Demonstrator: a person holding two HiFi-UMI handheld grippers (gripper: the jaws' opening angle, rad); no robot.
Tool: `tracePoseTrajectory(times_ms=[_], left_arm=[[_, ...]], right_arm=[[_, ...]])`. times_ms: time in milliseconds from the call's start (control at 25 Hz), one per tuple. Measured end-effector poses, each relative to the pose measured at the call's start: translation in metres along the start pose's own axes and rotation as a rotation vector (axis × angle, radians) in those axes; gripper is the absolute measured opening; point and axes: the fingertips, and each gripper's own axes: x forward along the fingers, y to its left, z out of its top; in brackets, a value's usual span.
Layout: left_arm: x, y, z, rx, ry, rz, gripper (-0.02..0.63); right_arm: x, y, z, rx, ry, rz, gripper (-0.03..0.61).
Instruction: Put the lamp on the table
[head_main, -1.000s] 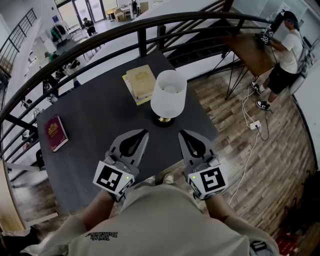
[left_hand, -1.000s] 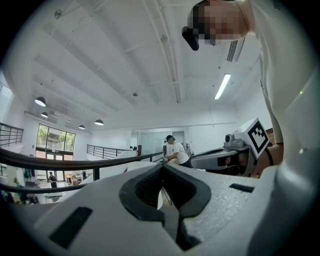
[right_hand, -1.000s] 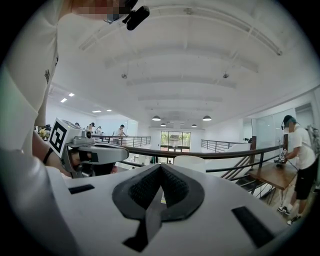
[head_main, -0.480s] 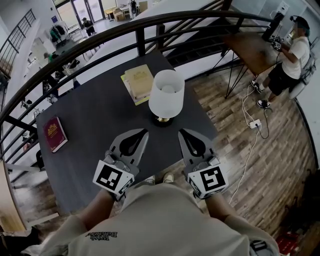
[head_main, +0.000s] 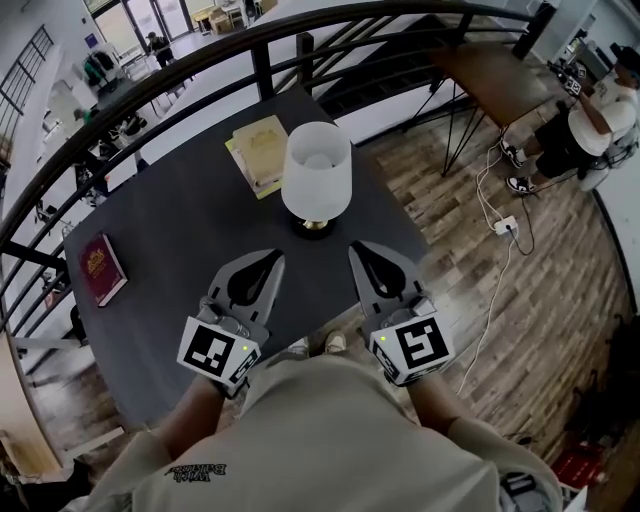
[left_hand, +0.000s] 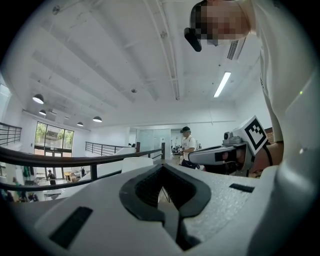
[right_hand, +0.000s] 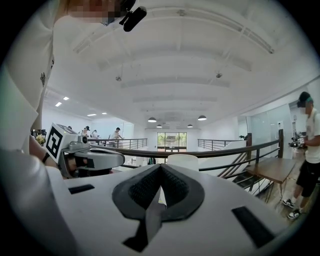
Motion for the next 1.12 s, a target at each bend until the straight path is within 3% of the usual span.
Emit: tracePoseTrajectory(times_ms=[1120], left_arm=[[0.017, -0.01, -0.002, 0.009, 0.021, -0.012, 0.005]], right_arm=[[-0.002, -0.008, 0.001, -0.004, -0.005, 0.023, 0.0]])
